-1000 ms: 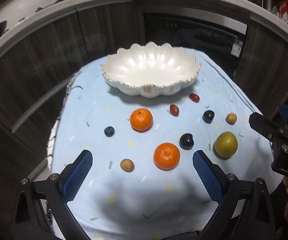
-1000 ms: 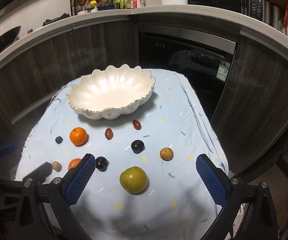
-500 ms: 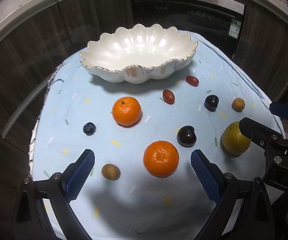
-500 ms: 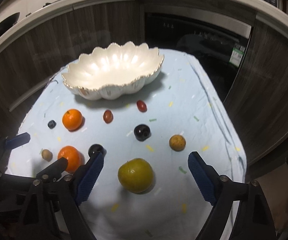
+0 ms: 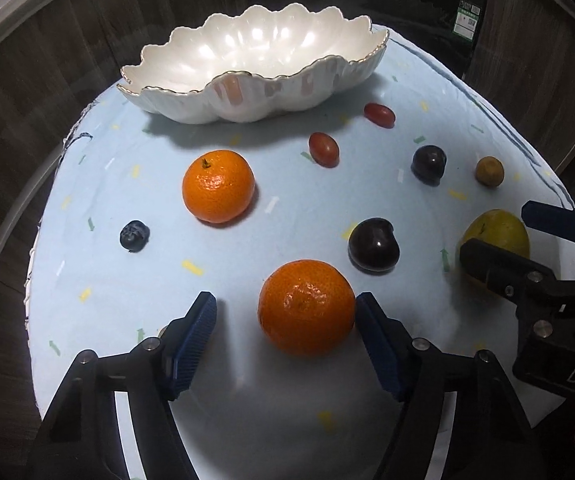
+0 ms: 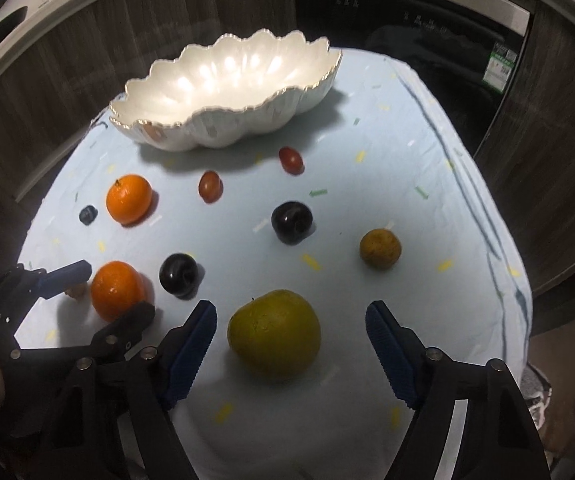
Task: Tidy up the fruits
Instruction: 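Grasp the mandarin with the left tool while the right tool grasps the green-yellow fruit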
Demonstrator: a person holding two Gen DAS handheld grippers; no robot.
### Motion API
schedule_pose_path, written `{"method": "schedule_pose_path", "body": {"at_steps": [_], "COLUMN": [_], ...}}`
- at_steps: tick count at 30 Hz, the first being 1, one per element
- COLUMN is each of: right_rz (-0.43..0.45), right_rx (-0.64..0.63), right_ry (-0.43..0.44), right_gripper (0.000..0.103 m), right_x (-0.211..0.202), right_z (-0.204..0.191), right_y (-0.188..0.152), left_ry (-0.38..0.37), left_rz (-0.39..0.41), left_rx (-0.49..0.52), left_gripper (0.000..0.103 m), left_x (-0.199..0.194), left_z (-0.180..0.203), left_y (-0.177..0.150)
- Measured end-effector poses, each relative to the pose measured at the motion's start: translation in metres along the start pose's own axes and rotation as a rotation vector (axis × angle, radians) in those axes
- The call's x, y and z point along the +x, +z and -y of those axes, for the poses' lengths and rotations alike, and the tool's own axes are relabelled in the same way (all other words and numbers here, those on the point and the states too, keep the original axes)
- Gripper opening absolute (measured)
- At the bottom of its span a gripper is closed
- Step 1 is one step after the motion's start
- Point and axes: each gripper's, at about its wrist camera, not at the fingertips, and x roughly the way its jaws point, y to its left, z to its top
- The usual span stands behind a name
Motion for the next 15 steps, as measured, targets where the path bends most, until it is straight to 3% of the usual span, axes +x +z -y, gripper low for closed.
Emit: {"method": "schedule_pose_path", "body": {"at_steps": [8, 10, 12, 15], "right_rz": [-0.073, -0.085, -0.081, -0.078], "right_rx": [0.006, 0.010, 0.007, -0.017], "right_ry": [0.028, 0.037, 0.049, 0.050], "right_gripper": [0.061, 0.060, 0.051, 0.050], "right_x": [0.019, 0.022, 0.022, 0.022], "right_z": [0.000, 0.000, -0.001, -0.006], "right_y": [-0.002, -0.003, -0.003, -0.002], "left_ry": [-0.025, -0.036, -0.052, -0.069], "left_rz": [-0.006, -0.007, -0.006, -0.001], "left_rx": [-0.024, -0.025, -0.027, -0.026], "left_gripper": [0.072, 0.066, 0.061, 0.050], "left_x": [0.004, 0.005, 0.005, 0.004], "left_z": [-0.005, -0.006, -0.006, -0.005], "left_y": [0.000, 0.001, 0.002, 0.003]}}
